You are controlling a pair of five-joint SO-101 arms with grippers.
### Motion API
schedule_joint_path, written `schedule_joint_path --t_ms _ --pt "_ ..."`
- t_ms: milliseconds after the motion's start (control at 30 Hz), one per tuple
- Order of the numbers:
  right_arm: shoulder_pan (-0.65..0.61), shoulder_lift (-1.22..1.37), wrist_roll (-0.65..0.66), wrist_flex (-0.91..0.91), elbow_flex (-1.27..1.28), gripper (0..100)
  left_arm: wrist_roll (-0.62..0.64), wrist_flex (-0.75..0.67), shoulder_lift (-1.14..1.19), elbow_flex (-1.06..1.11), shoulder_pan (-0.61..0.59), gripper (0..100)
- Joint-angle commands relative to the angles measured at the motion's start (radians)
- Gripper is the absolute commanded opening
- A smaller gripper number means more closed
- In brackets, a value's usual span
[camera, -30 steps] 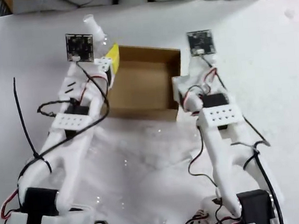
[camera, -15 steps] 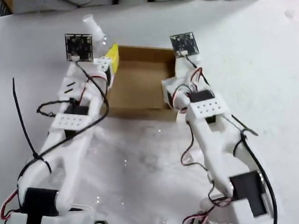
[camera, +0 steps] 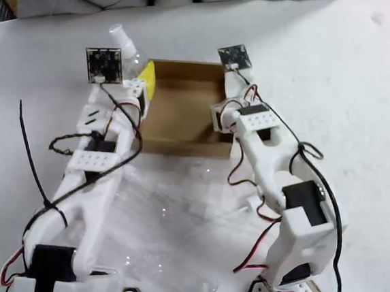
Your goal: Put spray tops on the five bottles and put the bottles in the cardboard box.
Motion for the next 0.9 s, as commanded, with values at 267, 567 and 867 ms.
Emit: schedule_joint_path --t_ms 267,567,867 --pt "-0.027 0.044 0.370 0.114 -0.143 1.8 -0.005 -0.026 -0.015 -0.006 -0.001 2" --pt "-0.047 0.044 0.439 0.134 -0.138 1.9 -0.005 -0.028 -0.013 0.000 -0.001 2" --pt "-0.068 -0.041 0.436 0.255 -0.141 26.0 -0.008 -0.025 -0.012 -0.018 -0.001 2"
